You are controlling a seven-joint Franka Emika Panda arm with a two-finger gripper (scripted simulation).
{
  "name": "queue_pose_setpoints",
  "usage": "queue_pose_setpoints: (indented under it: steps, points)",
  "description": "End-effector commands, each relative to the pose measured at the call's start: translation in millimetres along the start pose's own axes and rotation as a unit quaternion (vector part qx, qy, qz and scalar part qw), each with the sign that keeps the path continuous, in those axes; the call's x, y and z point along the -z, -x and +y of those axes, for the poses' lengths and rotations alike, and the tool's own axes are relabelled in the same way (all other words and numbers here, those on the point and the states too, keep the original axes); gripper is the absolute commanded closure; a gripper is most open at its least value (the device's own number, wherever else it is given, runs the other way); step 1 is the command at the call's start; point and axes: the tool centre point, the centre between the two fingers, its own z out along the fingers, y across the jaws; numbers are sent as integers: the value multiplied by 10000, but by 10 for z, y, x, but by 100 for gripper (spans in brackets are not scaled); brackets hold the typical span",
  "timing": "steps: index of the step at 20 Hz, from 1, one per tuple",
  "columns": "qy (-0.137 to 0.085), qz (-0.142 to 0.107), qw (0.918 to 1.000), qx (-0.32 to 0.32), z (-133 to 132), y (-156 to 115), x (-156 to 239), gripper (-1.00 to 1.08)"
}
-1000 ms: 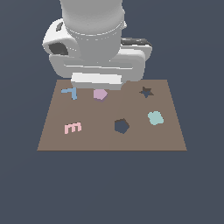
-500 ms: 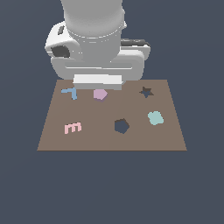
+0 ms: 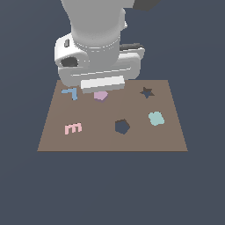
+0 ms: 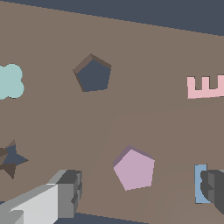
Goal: Insert a designated object into the corresponding slot on a board.
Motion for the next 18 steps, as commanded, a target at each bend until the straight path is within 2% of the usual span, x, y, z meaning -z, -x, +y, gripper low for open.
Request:
queue_pose_setpoints:
  steps: [1, 10, 18]
  points:
    - [4, 16, 9995, 320, 4, 49, -94, -92]
    - [20, 86, 9877, 1559, 55, 221, -461, -92]
    - [30, 124, 9746, 2235, 108, 302, -668, -92]
